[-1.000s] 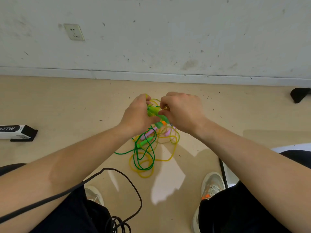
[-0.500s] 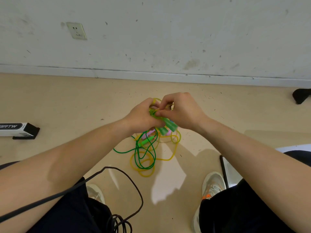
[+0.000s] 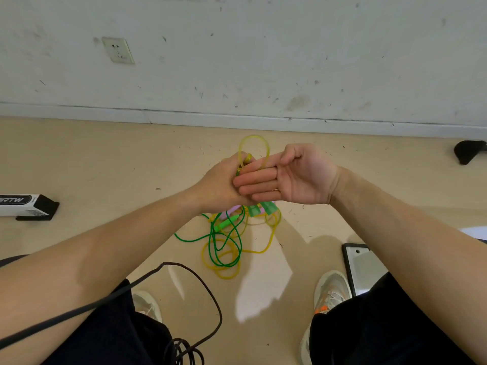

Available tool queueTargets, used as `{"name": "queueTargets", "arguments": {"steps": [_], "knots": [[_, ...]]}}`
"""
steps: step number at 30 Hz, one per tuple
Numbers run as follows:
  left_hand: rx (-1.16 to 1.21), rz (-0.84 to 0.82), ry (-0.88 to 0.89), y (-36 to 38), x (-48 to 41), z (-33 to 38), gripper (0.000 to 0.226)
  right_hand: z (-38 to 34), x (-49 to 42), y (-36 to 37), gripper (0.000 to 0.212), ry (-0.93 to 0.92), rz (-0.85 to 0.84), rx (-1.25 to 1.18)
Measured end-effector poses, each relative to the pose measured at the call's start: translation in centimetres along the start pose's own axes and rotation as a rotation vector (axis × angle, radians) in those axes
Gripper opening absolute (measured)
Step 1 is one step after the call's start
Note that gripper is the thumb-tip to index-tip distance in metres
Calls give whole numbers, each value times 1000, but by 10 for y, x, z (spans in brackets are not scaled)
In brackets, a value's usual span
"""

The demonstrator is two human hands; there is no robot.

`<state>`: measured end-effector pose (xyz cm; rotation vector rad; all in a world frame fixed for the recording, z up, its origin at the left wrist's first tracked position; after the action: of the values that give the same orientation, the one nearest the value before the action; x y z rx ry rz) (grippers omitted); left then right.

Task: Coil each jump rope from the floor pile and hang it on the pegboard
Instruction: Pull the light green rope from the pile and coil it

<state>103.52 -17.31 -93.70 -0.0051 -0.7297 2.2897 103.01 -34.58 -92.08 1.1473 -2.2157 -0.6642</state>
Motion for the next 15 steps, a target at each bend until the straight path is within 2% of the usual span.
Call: {"name": "queueTargets", "arguments": {"steps": [3,6,7,9,12,15], "knots": [[71,1,-18,0,0,-6,51,5,-3,1,36,-77,36,149],[119,20,-46,4,1,-7,63,11,-12,7,10,-141,249,421],[140,35,-59,6,2,-7,64,12,-14,9,9,-171,341,505],[182,62,-91,9,3,-6,55,10,-15,14,19,-223,538,642],[107,109,-109,11,1,-3,55,8,-16,14,24,-269,801,833],[26,173,-74,11,-2,-1,62,15,-21,9,26,-301,887,799]]}}
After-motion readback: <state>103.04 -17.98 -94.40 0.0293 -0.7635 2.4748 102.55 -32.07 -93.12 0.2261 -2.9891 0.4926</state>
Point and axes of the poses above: each hand's wrist, its own x-axis away from the middle knuckle, its own y-axis out of the palm, z = x × y, the point moved 2 cm from there along -x, towards the middle knuckle, and after that the axes turned 12 degrees about -z, right-handed, at the moved point
